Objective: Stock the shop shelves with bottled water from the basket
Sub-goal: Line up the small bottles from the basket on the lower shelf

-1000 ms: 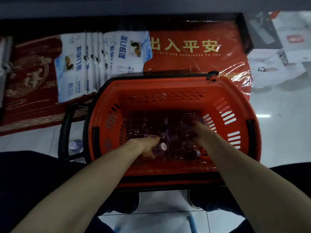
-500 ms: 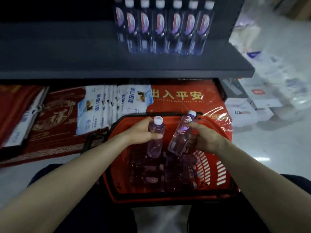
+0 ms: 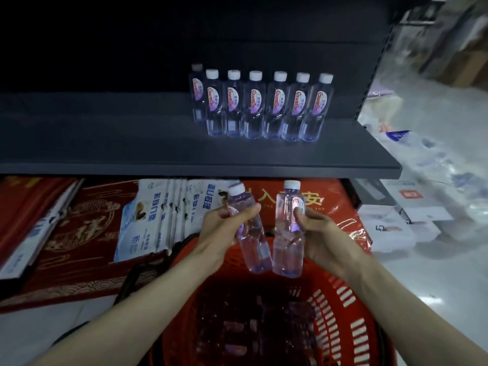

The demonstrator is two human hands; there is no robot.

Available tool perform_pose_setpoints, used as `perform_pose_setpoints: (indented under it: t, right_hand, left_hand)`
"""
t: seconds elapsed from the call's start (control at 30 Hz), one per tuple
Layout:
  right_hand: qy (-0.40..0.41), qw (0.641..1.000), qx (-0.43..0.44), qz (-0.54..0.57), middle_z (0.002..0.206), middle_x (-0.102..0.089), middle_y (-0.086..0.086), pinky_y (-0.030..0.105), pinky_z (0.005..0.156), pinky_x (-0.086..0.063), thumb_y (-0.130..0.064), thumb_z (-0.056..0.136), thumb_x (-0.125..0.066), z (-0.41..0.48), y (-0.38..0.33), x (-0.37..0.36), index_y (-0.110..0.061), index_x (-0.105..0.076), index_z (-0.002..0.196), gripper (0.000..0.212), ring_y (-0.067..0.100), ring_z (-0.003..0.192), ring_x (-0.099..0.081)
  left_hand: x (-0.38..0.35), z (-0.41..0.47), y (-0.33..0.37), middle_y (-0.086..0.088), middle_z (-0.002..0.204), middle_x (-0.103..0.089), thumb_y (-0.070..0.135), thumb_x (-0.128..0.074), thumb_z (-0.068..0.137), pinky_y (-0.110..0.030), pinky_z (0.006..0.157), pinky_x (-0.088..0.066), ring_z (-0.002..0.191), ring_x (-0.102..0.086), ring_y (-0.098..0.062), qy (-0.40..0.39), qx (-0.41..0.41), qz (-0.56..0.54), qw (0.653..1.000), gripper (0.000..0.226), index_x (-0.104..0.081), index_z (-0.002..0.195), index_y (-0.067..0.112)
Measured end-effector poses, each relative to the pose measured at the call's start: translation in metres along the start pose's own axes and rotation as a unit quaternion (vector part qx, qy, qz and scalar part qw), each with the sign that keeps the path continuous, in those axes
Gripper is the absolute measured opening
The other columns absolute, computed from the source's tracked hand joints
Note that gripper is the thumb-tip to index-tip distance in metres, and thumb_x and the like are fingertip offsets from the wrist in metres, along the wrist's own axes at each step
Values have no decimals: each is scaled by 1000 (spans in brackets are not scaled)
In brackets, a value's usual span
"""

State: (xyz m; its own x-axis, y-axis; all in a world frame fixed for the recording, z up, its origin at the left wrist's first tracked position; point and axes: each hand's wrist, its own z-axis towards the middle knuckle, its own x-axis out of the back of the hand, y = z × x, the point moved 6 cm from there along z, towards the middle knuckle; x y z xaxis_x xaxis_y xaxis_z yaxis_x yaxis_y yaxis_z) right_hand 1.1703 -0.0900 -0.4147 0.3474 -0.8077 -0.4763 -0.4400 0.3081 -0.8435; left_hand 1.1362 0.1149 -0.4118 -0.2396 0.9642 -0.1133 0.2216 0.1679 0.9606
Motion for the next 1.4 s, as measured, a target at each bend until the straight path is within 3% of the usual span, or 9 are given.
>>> perform_pose_setpoints:
  t: [0.17, 0.3, 0.47, 0.67, 0.77, 0.9, 1.0, 1.17, 1.4]
  right_hand:
    - [59, 997, -3, -59, 129, -66, 31, 64, 112, -43, -24, 100, -63, 15, 1, 2, 4, -63, 131, 41, 46, 112, -63]
    - [80, 995, -9, -66, 131, -64, 32, 66, 109, -44, -36, 95, -70, 25, 2, 2, 1, -65, 130, 51, 51, 118, -64]
    - [88, 994, -23, -53, 128, -67, 31, 65, 103, -50, -36, 95, -71, 26, 14, 0, -2, -68, 126, 47, 53, 118, -64]
    - [92, 993, -44, -65, 115, -75, 23, 55, 94, -59, -41, 89, -77, 23, 19, -7, -10, -78, 112, 39, 44, 105, -73]
    - [77, 993, -55, -67, 124, -70, 27, 58, 100, -54, -41, 94, -73, 19, 20, -9, -8, -73, 120, 42, 46, 110, -70]
    - [85, 992, -62, -68, 133, -66, 27, 64, 109, -45, -40, 97, -68, 13, 17, -8, -3, -65, 133, 51, 50, 124, -62]
    - [77, 993, -59, -70, 135, -64, 28, 65, 110, -43, -34, 95, -72, 6, 15, -8, -3, -64, 134, 50, 52, 127, -58]
    - [86, 993, -16, -83, 123, -70, 29, 59, 99, -56, 3, 81, -76, -8, 1, -12, 1, -63, 129, 50, 50, 114, -68]
    - [123, 985, 68, -102, 106, -74, 31, 56, 89, -60, 9, 78, -76, -13, -41, -20, 6, -67, 117, 39, 46, 94, -71]
  left_hand:
    - [-19, 2, 2, 2, 99, -81, 45, -80, 86, -49, 97, -56, 94, -76, -18, -28, 60, -15, 998, 30, -76, 107, 24]
    - [-25, 3, -3, 8, 57, -66, 50, -73, 89, -35, 78, -53, 51, -65, -6, -26, 146, -29, 988, 40, -71, 111, 16]
    - [-30, -4, -10, -16, 114, -78, 37, -77, 90, -40, 77, -65, 92, -76, -29, -60, 219, -106, 968, 49, -71, 128, 6]
    - [-31, -6, -12, -18, 105, -76, 0, -66, 91, -42, 81, -63, 92, -74, -33, -114, 251, -142, 951, 25, -71, 115, 8]
    - [-24, -4, -12, -18, 99, -74, -17, -48, 83, -35, 61, -63, 80, -74, -29, -101, 254, -130, 953, 36, -67, 102, 8]
    - [-19, -3, -3, -13, 95, -79, -14, -63, 90, -25, 57, -60, 73, -77, -19, -108, 207, -47, 971, 24, -73, 103, 4]
    - [-18, -6, 5, -7, 100, -81, -8, -74, 86, -28, 72, -60, 80, -78, -16, -98, 155, -23, 983, 31, -73, 114, 5]
    - [-15, -23, 18, -5, 105, -81, -2, -84, 79, -30, 78, -60, 95, -79, -21, -78, 71, -21, 994, 49, -68, 121, 16]
    - [-16, -26, 39, -5, 104, -81, -3, -92, 67, -35, 87, -59, 102, -77, -23, -44, -17, 25, 999, 53, -75, 114, 14]
